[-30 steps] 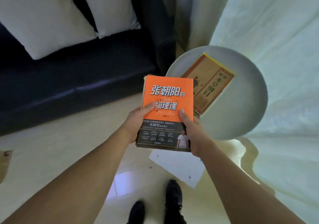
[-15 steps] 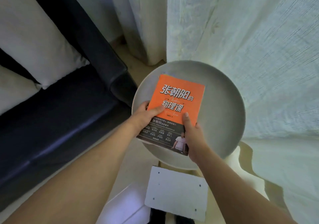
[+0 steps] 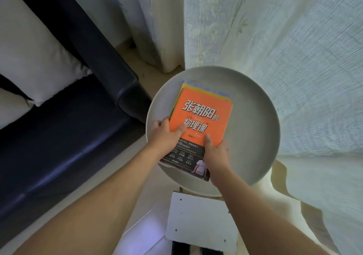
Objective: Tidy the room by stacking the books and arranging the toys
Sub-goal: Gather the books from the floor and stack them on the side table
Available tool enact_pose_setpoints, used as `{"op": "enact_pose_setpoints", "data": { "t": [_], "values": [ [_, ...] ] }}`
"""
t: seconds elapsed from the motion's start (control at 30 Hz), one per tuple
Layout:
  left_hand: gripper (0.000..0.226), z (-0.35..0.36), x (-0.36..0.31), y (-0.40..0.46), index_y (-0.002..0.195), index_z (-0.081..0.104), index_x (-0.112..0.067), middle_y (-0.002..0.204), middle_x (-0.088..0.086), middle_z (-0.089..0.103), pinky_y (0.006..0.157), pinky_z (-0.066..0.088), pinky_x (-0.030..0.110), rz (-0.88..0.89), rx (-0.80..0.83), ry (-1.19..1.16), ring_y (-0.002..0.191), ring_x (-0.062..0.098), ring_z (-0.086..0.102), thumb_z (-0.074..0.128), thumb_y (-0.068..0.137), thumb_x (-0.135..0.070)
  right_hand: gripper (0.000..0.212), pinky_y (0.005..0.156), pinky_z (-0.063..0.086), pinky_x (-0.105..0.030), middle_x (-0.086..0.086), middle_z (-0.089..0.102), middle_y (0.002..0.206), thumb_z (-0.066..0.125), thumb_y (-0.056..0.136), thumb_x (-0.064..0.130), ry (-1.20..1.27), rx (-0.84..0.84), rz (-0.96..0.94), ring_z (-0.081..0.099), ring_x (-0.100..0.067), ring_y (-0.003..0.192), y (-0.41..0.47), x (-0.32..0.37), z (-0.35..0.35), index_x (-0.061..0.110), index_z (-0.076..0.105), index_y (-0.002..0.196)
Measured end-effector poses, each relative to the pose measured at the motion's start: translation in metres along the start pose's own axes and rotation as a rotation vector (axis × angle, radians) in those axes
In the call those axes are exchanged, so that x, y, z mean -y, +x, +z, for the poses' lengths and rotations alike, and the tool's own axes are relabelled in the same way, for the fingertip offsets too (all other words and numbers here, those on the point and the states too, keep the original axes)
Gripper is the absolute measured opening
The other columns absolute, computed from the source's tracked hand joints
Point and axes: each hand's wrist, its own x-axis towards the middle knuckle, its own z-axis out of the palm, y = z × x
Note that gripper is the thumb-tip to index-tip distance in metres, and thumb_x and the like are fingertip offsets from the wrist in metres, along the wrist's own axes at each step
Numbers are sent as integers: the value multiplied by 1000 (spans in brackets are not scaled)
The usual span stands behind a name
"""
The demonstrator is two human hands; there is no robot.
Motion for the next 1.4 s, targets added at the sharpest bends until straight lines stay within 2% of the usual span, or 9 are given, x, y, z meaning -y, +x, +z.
{"op": "enact_pose_setpoints", "data": {
  "t": [0.13,0.33,0.47,0.6,0.77,0.87,1.0,1.17,1.4],
  "values": [
    [92,0,0,-5,147,25,-35,144,1,37,109,40,51,-9,30,53,131,24,41,58,72,-78,58,103,42,-48,-8,32,137,48,92,60,-49,-62,37,44,-31,123,0,13,-5,23,40,136],
    [128,-3,13,-29,154,-16,-37,151,-1,30,113,39,48,134,173,8,136,19,38,85,75,-38,34,88,56,-47,-5,64,117,54,94,50,158,8,0,68,-24,97,0,12,0,27,45,118],
    [108,-13,7,-23,155,-17,-39,151,-2,29,110,43,48,89,237,-95,129,19,45,69,90,-31,27,84,57,-48,-4,66,109,57,91,50,191,5,2,69,-25,92,3,13,2,30,47,104],
    [98,-13,5,-24,155,-15,-40,145,-1,39,106,45,47,69,225,-131,122,18,51,59,93,-29,37,84,58,-48,-6,64,114,58,89,52,197,22,26,69,-26,94,6,11,2,27,47,113],
    [75,-11,8,-32,160,2,-32,132,-4,49,82,42,23,19,142,-229,101,4,54,50,103,-32,71,88,56,-49,-7,53,128,55,80,62,179,22,4,64,-27,105,-2,15,0,24,36,136],
    [65,-10,16,-47,160,12,-29,146,-5,40,97,33,27,4,-9,-234,118,5,40,43,104,-42,85,100,46,-54,-4,37,144,48,76,68,15,-54,-119,51,-28,125,-19,16,-3,28,22,146],
    [64,-18,31,-78,153,30,-31,151,1,42,111,41,46,0,-113,-176,130,21,48,40,94,-54,78,114,28,-52,-7,27,152,47,89,51,-220,-110,-343,33,-29,139,-44,15,-13,17,15,152],
    [64,-26,66,-128,159,19,-24,163,5,25,117,26,45,-66,-216,15,147,30,28,38,103,-46,74,122,4,-40,-7,10,162,47,98,38,-472,-54,-523,8,-24,149,-95,4,-18,10,9,155],
    [64,-35,130,-208,159,18,-21,164,6,25,119,26,46,-111,-224,187,148,30,27,34,103,-48,71,120,-2,-39,-11,11,161,51,95,28,-654,69,-774,5,-26,149,-170,-14,6,7,15,153]
  ]
}}
